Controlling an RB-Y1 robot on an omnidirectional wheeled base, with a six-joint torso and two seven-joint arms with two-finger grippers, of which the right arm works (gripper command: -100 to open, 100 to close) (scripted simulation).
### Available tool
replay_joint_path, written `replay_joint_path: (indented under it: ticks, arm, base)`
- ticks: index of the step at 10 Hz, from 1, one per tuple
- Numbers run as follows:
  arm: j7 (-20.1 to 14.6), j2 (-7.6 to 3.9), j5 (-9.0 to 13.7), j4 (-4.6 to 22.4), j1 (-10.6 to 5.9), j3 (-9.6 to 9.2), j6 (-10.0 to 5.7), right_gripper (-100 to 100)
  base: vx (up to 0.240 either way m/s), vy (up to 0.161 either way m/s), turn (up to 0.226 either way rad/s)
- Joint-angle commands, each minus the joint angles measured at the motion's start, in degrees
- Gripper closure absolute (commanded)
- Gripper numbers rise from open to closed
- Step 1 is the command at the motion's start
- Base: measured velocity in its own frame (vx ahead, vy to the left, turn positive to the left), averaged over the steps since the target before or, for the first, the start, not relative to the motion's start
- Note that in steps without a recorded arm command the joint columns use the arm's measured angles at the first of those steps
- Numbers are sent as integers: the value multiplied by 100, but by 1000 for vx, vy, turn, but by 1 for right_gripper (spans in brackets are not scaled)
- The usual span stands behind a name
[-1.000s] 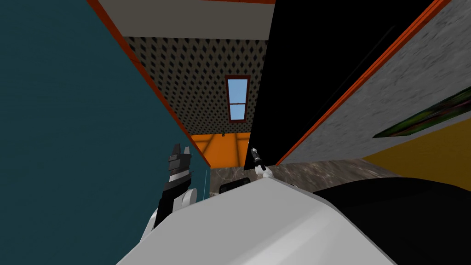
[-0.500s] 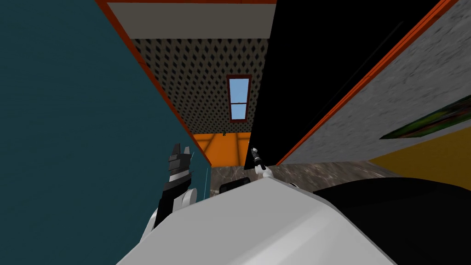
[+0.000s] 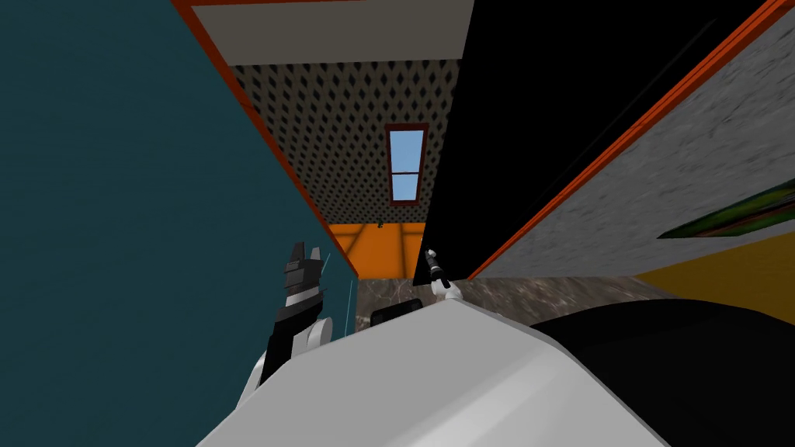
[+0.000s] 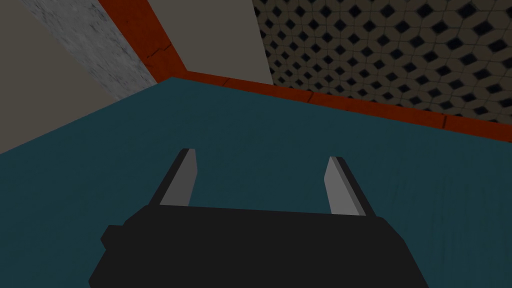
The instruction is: Pull the door open
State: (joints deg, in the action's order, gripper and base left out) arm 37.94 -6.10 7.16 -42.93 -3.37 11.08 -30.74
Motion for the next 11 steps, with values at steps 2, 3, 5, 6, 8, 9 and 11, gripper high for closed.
replay_joint_path:
  ticks: [2, 3, 5, 6, 8, 9, 11]
  arm:
    - [-307, -162, 114, 305, -107, 98, -169, 100]
    - [-452, -182, 164, 315, -107, 65, -200, 100]
    - [-749, -201, 215, 325, -107, 31, -231, 100]
    - [-764, -201, 215, 325, -107, 31, -231, 100]
    - [-1140, -241, 320, 345, -107, -38, -296, 100]
    - [-1226, -241, 320, 345, -107, -38, -296, 100]
    - [-1226, -241, 320, 429, -107, -38, -296, 100]
  base:
    - [-20, -3, 20]
    - [-54, -1, 97]
    - [-43, -3, 49]
    - [-28, -6, 33]
    - [-53, -16, 85]
    - [-44, -7, 35]
    - [-1, 3, -8]
